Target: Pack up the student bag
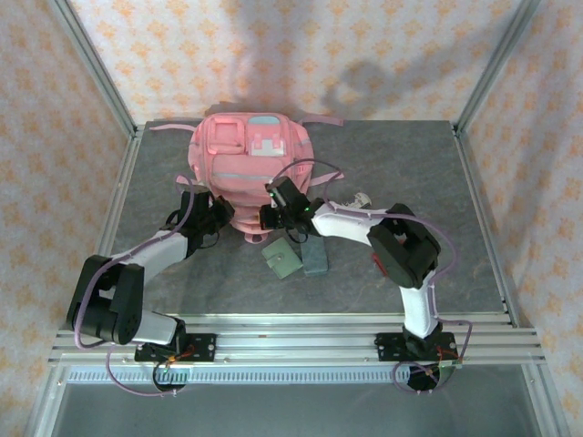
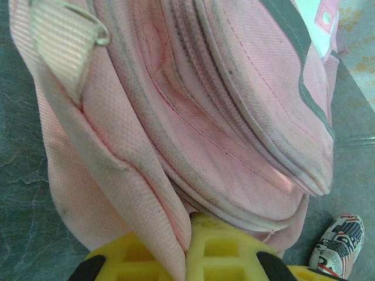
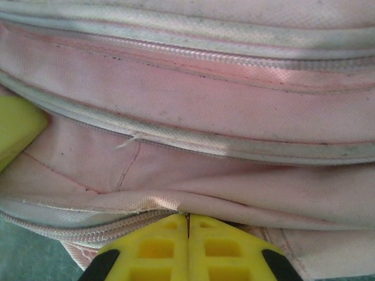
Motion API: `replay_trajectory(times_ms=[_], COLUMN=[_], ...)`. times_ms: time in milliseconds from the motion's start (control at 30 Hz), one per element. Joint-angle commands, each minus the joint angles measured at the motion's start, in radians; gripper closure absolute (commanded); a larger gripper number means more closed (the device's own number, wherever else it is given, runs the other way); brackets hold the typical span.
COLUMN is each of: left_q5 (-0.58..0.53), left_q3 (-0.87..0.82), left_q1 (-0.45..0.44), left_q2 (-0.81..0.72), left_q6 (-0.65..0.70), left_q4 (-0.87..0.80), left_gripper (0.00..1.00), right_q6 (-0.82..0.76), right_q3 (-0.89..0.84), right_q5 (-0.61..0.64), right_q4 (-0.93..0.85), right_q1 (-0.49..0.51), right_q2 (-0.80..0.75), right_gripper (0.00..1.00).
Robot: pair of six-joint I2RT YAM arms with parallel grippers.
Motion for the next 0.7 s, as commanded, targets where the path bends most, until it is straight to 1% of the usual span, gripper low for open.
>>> replay_trajectory(times_ms=[0, 100, 267, 367, 433, 500, 667], left_q5=[0.046, 0.04, 0.039, 0.045, 0.058, 0.077, 0.137], left_q3=[0.029, 0.027, 0.018, 0.012, 0.012, 0.015, 0.041], left_q1=[-0.007, -0.007, 0.005, 0.012, 0.012, 0.011, -0.006], left_q2=[-0.001, -0.001, -0.012, -0.021, -0.02, -0.014, 0.005], left_q6=[0.001, 0.003, 0.021, 0.037, 0.047, 0.053, 0.09], left_q4=[0.122, 0.122, 0.103, 0.093, 0.089, 0.091, 0.105], left_gripper=[1.0, 1.0, 1.0, 1.0, 1.0, 1.0, 1.0], right_q6=[-0.024, -0.039, -0.079, -0.062, -0.061, -0.069, -0.073], right_q3=[0.021, 0.009, -0.051, -0.121, -0.15, -0.16, -0.193], right_q5=[0.015, 0.079, 0.276, 0.293, 0.33, 0.351, 0.314], right_q4=[-0.088, -0.13, -0.195, -0.176, -0.171, -0.17, -0.136], right_q1=[0.016, 0.017, -0.016, -0.081, -0.102, -0.104, -0.071], right_q2=[0.039, 0.031, -0.03, -0.086, -0.115, -0.136, -0.197], right_gripper=[1.0, 1.0, 1.0, 1.0, 1.0, 1.0, 1.0])
